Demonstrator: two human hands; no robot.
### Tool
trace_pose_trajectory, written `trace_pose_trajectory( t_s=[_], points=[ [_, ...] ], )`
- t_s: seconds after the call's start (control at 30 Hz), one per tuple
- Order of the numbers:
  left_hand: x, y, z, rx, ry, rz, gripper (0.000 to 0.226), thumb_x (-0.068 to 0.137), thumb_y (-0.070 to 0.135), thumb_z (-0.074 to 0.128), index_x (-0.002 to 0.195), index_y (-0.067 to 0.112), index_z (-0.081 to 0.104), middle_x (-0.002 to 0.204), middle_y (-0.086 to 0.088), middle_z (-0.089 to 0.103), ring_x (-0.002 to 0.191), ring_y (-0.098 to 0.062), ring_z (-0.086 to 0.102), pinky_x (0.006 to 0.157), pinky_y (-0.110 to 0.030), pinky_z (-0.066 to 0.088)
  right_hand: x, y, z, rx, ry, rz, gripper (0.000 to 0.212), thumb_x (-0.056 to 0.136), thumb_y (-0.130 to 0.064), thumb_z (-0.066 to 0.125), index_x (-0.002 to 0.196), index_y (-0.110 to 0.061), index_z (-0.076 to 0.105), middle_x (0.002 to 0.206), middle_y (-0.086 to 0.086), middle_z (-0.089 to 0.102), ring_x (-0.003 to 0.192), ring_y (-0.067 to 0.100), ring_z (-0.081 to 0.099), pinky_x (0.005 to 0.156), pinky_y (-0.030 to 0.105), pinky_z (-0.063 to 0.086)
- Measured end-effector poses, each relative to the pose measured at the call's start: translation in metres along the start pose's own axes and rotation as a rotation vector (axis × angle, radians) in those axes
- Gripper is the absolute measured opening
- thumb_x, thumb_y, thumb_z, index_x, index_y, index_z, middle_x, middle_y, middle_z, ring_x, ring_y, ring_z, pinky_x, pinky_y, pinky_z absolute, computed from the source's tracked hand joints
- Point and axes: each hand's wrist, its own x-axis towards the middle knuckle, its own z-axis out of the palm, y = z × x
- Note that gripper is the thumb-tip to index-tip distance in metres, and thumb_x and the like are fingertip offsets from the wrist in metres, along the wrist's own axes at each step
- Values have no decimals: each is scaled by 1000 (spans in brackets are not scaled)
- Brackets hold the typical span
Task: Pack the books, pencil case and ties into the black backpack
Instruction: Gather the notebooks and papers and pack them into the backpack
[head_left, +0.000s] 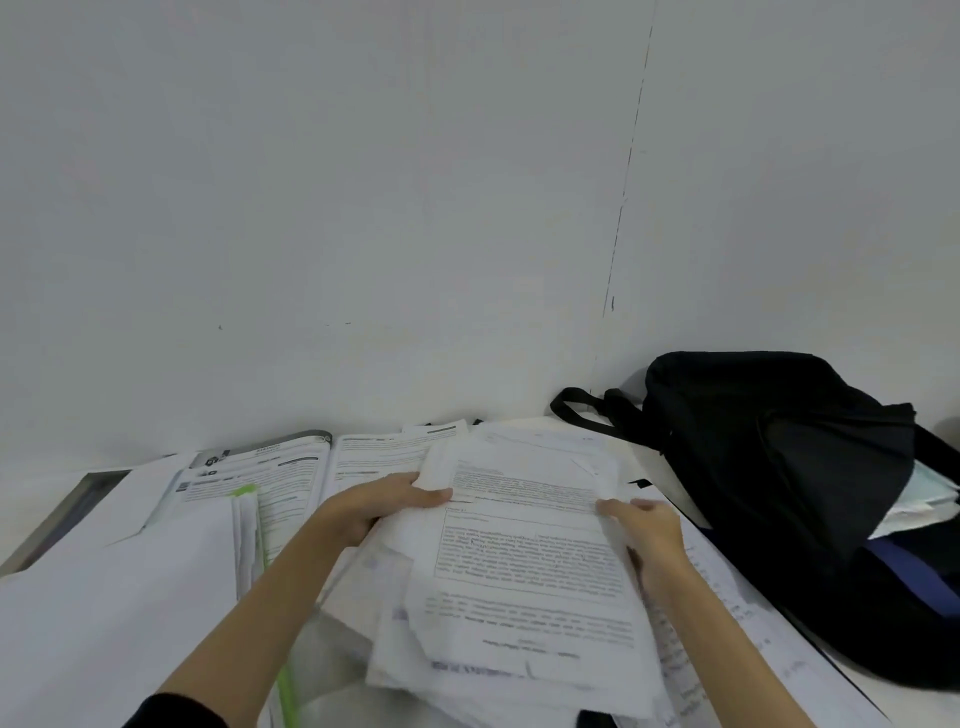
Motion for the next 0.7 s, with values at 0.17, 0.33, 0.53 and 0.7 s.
trace_pose_trajectory(
  t_s=[0.17, 0.33, 0.53, 0.7],
  points=[
    [-4, -11, 14, -176, -146, 36, 59, 80, 27, 74, 132, 10, 51, 121, -9, 66, 112, -25, 62, 100, -40, 47, -11, -1, -5, 220, -329, 253, 39, 76, -3, 73, 111, 6, 60, 103, 24, 69, 93, 38, 67, 70, 42, 57],
    [-28, 16, 10, -332, -166, 355, 88, 57, 22, 91, 134, 16, 48, 129, -12, 60, 118, -33, 57, 100, -51, 45, -20, -44, 3, 194, -474, -41, 45, 81, -5, 68, 124, -4, 55, 109, 18, 69, 94, 34, 69, 70, 43, 58],
    [-88, 92, -7, -373, -31, 693, 51, 66, 15, 79, 116, 11, 66, 118, -10, 67, 108, -26, 65, 80, -34, 57, -52, -149, 18, 162, -591, -524, 41, 76, -9, 66, 117, -9, 62, 105, 4, 72, 95, 23, 69, 73, 31, 57],
    [-92, 106, -12, -291, 381, 824, 66, 73, 24, 77, 131, 9, 51, 122, -6, 65, 111, -20, 63, 92, -38, 53, -54, -166, 57, 71, -405, -794, 17, 87, -10, 64, 102, -19, 64, 89, -12, 72, 84, 6, 70, 69, 21, 55]
  ],
)
